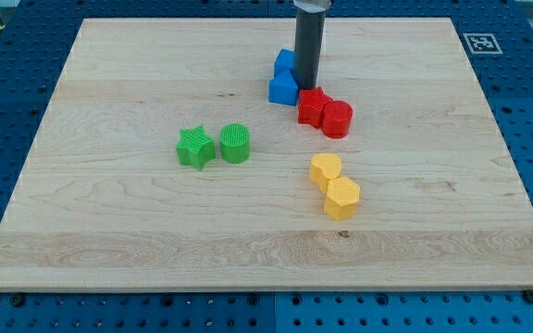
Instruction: Push the triangle into the green circle
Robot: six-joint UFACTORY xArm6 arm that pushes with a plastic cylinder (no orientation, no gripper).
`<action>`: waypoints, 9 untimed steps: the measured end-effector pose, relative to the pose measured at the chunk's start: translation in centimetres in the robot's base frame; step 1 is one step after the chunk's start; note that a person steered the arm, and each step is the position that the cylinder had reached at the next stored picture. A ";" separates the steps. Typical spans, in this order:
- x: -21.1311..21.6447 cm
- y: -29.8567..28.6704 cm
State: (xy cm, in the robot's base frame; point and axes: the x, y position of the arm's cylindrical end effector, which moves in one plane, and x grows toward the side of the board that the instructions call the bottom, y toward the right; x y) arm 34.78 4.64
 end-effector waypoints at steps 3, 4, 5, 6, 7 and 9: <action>-0.4 -2.2; -0.2 -2.5; 0.2 -3.0; 1.3 -3.1; 1.8 -3.1; -1.5 -5.8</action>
State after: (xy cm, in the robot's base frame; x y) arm 33.32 -1.12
